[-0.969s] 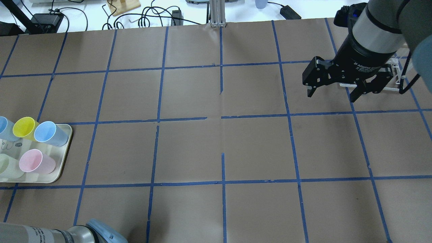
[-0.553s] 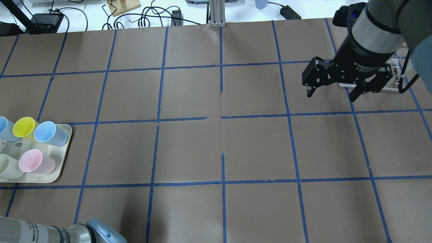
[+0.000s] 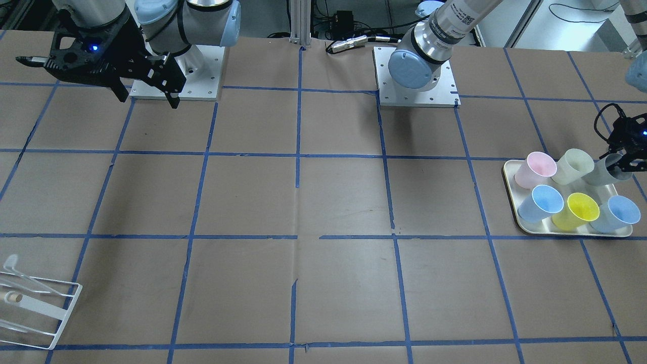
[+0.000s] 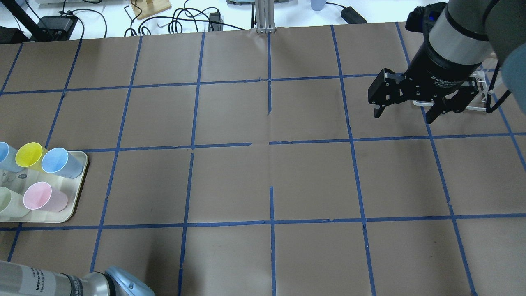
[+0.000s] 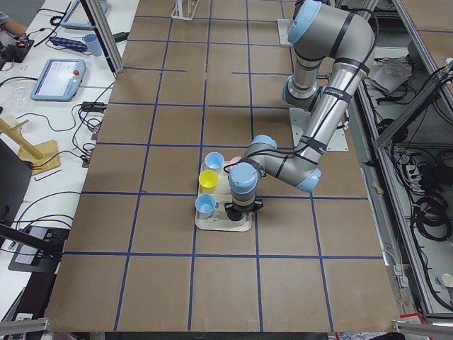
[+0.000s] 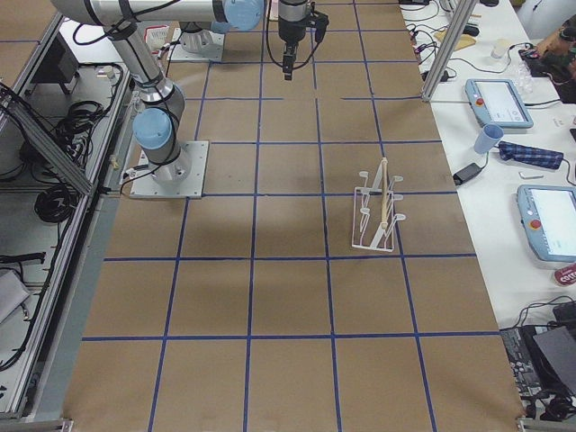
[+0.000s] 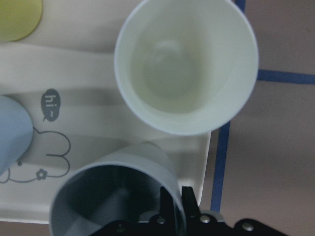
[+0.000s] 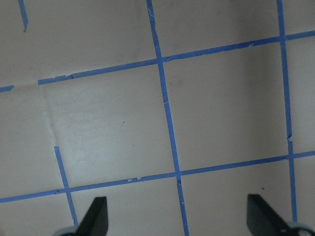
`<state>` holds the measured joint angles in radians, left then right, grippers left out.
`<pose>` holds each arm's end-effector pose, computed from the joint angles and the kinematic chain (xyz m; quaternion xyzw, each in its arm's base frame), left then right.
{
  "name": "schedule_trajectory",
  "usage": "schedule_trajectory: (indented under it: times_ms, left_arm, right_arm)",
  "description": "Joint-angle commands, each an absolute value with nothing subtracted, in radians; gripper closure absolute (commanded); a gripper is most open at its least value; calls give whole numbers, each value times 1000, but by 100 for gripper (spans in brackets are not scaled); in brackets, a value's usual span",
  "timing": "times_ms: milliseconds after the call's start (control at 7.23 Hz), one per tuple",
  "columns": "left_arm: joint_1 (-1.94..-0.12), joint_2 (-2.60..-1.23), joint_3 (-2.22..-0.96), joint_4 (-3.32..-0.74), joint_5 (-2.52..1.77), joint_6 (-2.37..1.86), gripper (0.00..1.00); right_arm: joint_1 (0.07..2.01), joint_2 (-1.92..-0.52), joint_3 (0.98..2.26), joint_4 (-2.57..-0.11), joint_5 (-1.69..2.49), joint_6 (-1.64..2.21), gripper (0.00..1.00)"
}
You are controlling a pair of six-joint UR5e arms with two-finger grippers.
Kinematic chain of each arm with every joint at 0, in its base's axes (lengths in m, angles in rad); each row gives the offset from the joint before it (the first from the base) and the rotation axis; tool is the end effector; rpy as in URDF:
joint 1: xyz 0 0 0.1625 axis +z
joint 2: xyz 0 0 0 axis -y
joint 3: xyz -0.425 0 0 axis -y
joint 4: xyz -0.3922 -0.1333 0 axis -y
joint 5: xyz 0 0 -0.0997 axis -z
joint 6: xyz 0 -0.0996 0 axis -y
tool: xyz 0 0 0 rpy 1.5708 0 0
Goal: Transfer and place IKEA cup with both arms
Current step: 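Lower the white cup onto the tray beside the pastel cups with the left gripper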
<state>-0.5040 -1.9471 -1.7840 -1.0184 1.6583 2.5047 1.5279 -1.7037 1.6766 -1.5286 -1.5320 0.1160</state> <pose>0.4461 -0.3883 0.2369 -0.6585 -0.7511 -0.0388 0.0274 0.1184 -0.4394 0.4934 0.0795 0.9966 0.0082 0.0191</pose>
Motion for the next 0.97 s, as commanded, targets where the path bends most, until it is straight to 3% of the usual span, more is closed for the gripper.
schedule_trajectory:
  times_ms: [0, 830]
  left_arm:
    - [-508, -1925, -1776, -1031, 1674, 2401, 0]
    - [-520, -1775, -1776, -1225, 1712, 2113, 0]
  right_arm:
    - [1528, -1704, 1677, -1531, -1532, 115, 0]
    - [1528, -1701, 1675, -1532, -1535, 101, 0]
